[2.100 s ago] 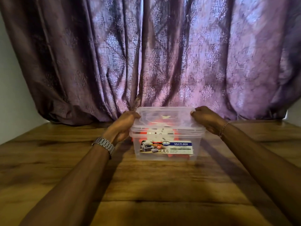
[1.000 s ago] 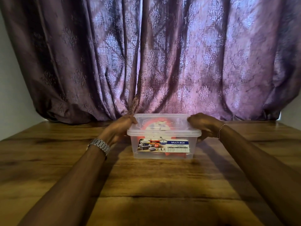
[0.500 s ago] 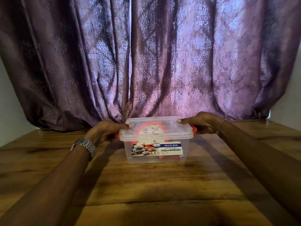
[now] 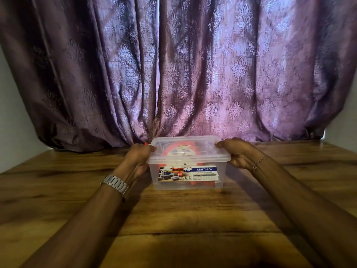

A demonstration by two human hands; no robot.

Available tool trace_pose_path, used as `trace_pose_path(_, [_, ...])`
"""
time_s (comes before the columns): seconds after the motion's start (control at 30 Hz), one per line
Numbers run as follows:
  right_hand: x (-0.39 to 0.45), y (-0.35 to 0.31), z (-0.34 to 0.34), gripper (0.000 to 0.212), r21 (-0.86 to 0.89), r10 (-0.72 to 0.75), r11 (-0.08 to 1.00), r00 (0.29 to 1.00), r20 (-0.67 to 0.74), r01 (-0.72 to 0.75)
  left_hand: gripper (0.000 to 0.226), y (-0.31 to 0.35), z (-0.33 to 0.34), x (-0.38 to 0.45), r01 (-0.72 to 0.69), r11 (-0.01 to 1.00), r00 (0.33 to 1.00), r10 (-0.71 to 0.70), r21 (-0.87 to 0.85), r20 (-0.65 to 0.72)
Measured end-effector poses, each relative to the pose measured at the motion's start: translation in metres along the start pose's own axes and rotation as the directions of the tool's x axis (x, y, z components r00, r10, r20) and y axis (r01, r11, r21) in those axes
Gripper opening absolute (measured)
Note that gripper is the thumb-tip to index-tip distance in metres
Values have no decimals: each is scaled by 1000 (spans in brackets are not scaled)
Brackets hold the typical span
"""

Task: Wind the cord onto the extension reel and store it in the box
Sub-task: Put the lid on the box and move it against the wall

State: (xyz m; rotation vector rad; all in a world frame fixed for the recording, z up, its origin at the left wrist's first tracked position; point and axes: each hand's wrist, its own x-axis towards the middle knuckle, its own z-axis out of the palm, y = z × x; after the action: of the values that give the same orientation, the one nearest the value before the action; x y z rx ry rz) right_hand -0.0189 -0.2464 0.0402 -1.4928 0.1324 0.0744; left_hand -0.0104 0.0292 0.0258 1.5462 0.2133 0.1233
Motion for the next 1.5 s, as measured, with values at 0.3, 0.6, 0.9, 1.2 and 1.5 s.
trace_pose_path(0.3, [2, -3, 6, 22, -412, -223, 896, 971, -92, 167, 27, 3, -1, -4, -228, 842, 959, 282, 489, -39])
trace_pose_path(0.6, [11, -3, 18, 38, -841, -474, 515, 873, -116, 168, 23, 1, -22, -13, -218, 833, 952, 295, 509, -76])
trace_pose_path(0.9, [22, 2, 133, 28, -784, -604, 506, 797, -24, 360, 29, 6, -132, -34, -102, 726, 855, 413, 680, -313])
trace_pose_path(1.2, [34, 7, 306, 34, -729, -446, 457, 840, 308, 510, 44, 4, -260, -68, 149, 741, 704, 386, 655, -596])
trace_pose_path(1.5, [10, 28, 465, 30, -498, -348, 556, 730, 589, 666, 19, 4, -375, -136, 170, 871, 523, 317, 462, -791])
